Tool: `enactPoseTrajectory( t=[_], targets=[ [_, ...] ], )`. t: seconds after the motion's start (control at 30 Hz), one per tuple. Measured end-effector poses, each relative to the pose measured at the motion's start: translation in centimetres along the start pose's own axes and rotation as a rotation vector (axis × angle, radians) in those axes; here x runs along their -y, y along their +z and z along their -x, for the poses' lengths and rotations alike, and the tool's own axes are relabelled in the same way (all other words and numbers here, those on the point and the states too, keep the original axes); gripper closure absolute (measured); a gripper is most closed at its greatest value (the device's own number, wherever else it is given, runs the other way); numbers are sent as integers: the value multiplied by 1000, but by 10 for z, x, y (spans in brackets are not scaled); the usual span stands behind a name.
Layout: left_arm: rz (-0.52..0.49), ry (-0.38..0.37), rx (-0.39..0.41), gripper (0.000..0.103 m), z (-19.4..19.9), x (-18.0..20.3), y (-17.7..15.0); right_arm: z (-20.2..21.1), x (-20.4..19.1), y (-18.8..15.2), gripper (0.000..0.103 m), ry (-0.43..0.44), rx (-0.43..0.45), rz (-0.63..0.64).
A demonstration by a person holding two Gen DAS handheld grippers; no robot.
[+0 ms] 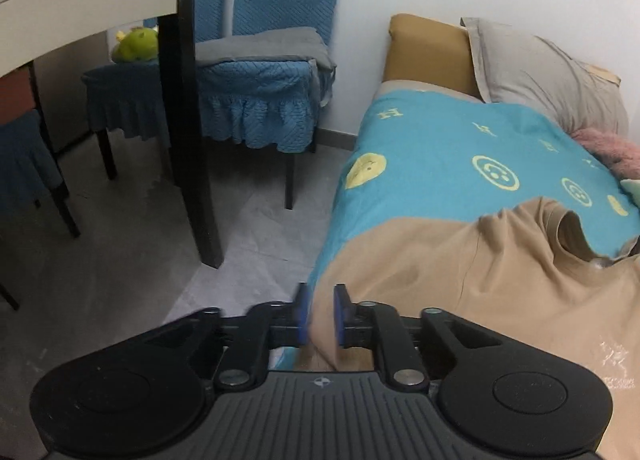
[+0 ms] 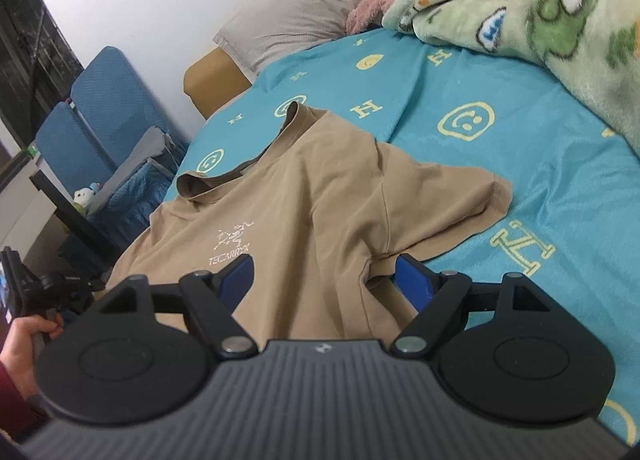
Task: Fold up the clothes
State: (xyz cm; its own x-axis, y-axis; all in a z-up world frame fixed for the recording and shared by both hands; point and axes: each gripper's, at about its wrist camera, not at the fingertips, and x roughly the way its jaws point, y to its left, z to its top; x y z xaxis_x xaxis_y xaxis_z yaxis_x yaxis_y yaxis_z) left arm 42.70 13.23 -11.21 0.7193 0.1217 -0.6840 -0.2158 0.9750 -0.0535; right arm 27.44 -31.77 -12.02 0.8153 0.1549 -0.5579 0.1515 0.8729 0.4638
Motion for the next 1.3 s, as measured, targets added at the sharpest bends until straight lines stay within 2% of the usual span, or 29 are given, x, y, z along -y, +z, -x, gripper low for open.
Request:
enactPoseTrajectory(
  t=[0.03,0.07,0.17,0.23,0.3,0.37,0.57,0.73,0.9,1.07,1.17,1.3],
  targets=[
    [-5,-12,6,66,10,1,-3,1,-1,1,23,-1,6,9],
    [-9,-24,13,54,19,3,-5,2,-2,1,24,-2,13,18],
    [-25,-66,34,47,53,7,-13,7,-5,2,24,-3,37,52],
    [-36,-96,69,40,87,14,-23,10,-8,3,24,3,55,69],
    [-48,-126,103,28,121,21,-32,14,-11,2,24,7,73,89],
    [-59,-156,137,22,155,27,-41,20,-15,2,24,5,94,115],
    [-93,-239,191,13,233,47,-82,40,-23,-3,24,-4,139,180],
    [-132,-267,186,8,263,59,-122,66,-22,-8,24,1,153,156],
    [-144,-306,181,1,277,60,-141,81,-28,-12,24,21,153,148],
    [-157,-315,180,0,281,62,-150,83,-26,-12,24,43,133,114],
    [-170,-311,171,0,280,62,-154,81,-13,-6,24,56,113,22],
    [-156,-303,146,0,273,61,-156,63,15,25,23,54,78,-133]
  ],
)
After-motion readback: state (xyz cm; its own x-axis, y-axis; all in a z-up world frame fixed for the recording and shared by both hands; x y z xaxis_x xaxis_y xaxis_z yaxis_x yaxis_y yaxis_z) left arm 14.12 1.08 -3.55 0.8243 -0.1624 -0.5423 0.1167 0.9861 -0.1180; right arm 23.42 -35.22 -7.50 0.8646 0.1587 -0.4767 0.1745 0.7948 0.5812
